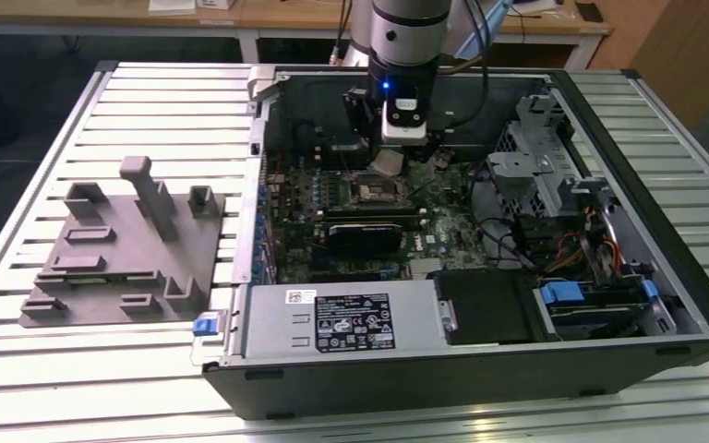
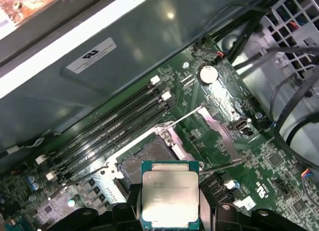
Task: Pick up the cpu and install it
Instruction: 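Place the cpu into insertion slot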
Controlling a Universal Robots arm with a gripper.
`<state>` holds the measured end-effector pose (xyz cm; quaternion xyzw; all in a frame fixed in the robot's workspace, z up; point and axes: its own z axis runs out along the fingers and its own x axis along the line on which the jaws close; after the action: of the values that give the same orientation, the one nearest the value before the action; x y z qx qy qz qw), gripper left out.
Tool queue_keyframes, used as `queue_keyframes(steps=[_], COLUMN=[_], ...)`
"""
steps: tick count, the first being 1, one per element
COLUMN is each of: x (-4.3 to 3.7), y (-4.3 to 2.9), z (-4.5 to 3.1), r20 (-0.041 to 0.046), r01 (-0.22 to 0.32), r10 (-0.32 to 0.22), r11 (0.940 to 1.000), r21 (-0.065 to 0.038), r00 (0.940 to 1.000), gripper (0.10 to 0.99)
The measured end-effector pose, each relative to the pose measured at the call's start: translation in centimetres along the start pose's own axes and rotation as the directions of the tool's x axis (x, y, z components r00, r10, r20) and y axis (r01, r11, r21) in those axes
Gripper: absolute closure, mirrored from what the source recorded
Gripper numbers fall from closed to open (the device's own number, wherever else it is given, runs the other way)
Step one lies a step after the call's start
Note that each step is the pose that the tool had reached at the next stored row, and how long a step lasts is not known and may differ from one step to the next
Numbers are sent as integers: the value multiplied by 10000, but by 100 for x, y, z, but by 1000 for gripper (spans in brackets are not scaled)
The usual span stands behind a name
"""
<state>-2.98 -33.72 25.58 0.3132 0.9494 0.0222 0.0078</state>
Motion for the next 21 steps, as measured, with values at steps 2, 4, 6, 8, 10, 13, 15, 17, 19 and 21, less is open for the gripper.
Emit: queue_keyframes(steps=[2, 4, 6, 8, 10, 13, 15, 17, 19, 21], x=[0, 0, 0, 0, 0, 0, 0, 0, 0, 0], y=[0, 0, 0, 0, 0, 0, 0, 0, 0, 0], z=[0, 0, 0, 0, 0, 0, 0, 0, 0, 0], r20=[9, 17, 26, 33, 42, 55, 65, 74, 84, 94], r01=[-177, -365, -541, -710, -886, -1180, -1379, -1578, -1784, -1991], r10=[177, 365, 541, 710, 886, 1180, 1379, 1578, 1784, 1991], r11=[9998, 9993, 9985, 9975, 9961, 9930, 9904, 9875, 9840, 9800], r21=[1, 0, 1, -1, -1, -3, -3, -4, -6, -7], r00=[9998, 9993, 9985, 9975, 9961, 9930, 9904, 9874, 9839, 9799], gripper=[545, 545, 545, 545, 545, 545, 545, 545, 545, 545])
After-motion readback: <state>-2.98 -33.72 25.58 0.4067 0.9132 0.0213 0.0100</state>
